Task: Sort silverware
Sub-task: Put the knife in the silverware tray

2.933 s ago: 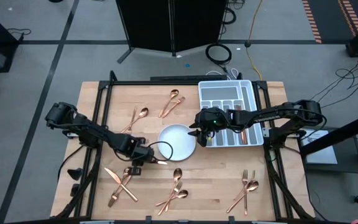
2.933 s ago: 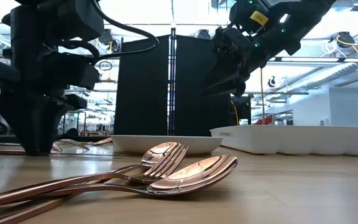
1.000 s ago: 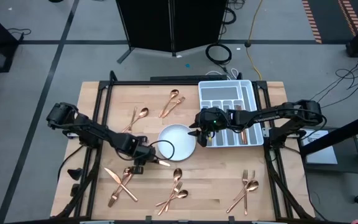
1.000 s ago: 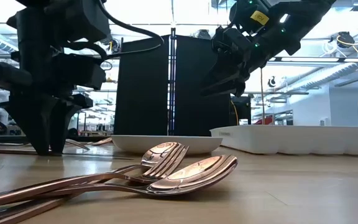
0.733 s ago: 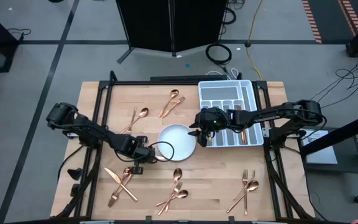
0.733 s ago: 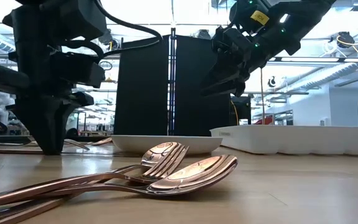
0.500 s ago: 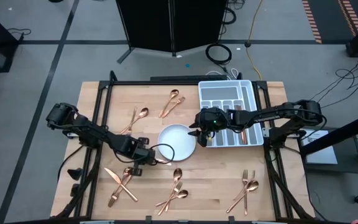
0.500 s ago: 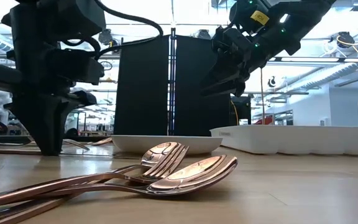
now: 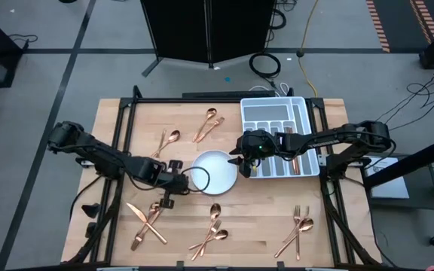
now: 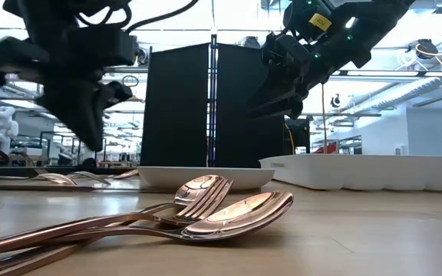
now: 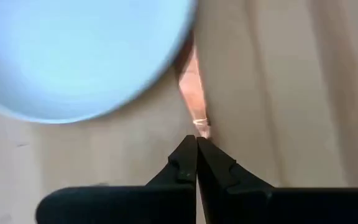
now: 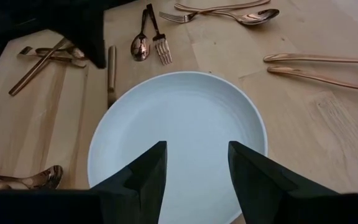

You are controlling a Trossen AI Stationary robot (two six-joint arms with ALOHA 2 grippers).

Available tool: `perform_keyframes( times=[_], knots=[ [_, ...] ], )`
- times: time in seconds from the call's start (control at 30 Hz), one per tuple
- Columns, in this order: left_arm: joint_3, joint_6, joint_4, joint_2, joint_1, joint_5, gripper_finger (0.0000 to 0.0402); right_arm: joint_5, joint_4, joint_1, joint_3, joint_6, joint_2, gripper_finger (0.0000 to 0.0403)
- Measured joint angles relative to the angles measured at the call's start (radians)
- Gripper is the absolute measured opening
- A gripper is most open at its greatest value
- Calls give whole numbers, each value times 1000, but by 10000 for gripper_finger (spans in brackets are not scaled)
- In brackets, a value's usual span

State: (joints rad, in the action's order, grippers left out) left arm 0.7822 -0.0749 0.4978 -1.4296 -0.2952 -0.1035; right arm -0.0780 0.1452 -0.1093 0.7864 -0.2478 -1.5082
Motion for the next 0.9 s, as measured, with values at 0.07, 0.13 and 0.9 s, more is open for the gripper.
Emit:
perform_keyframes(
  times=[0.07,0.13,0.9],
  knots=[
    [0,-5,0,8,19,-8,3,0,0,0,0,-2,0,162],
    [0,-10,2,8,28,33,3,0,-1,0,0,-3,0,162],
    [1,-235,-46,-182,23,83,125,-1,-8,0,0,-2,0,162]
  ],
)
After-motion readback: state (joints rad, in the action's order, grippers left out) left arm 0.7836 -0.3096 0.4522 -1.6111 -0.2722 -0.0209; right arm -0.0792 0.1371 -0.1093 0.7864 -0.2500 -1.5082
